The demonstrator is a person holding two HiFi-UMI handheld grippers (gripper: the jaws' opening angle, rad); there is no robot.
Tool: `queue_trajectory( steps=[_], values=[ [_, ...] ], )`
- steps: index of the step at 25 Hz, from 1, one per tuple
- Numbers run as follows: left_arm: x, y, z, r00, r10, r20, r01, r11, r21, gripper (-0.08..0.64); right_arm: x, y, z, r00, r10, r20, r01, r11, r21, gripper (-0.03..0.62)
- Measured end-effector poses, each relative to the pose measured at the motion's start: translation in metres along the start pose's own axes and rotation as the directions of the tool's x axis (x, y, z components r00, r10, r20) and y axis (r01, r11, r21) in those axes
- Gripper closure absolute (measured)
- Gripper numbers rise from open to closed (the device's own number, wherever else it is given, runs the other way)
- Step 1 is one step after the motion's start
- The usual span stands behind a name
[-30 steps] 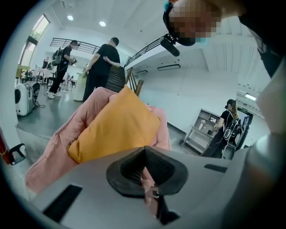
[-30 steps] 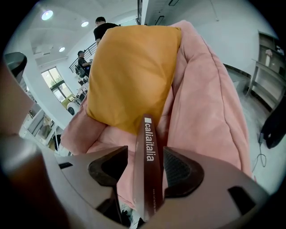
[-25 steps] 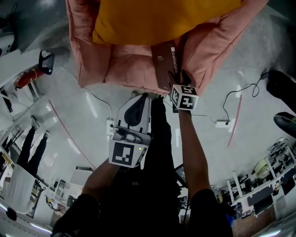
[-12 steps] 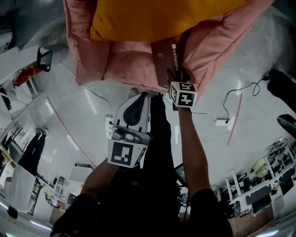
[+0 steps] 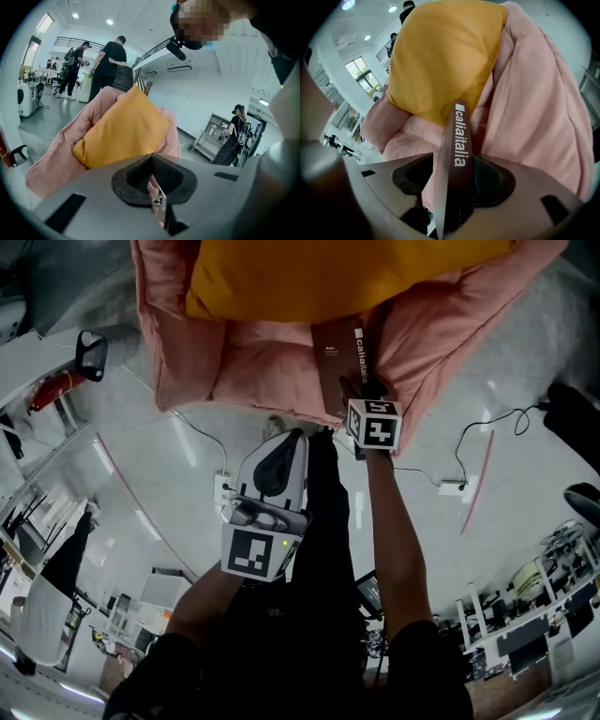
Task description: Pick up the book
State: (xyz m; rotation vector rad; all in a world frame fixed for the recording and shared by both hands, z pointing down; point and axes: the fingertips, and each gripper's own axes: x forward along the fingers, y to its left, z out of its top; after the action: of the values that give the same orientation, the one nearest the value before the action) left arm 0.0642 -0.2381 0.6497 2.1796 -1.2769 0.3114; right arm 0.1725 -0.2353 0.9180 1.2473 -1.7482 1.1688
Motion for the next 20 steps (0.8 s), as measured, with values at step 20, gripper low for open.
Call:
queue_trajectory(
  steps=[20],
  values=[
    [-0.010, 0.009, -0.003, 1.000, 0.020, 0.004, -0.020, 1.000, -0.004, 0.552, 0.007, 0.003, -0.002, 0.999, -0.029, -0.029, 0.028, 0.999, -0.024, 0.419]
  ],
)
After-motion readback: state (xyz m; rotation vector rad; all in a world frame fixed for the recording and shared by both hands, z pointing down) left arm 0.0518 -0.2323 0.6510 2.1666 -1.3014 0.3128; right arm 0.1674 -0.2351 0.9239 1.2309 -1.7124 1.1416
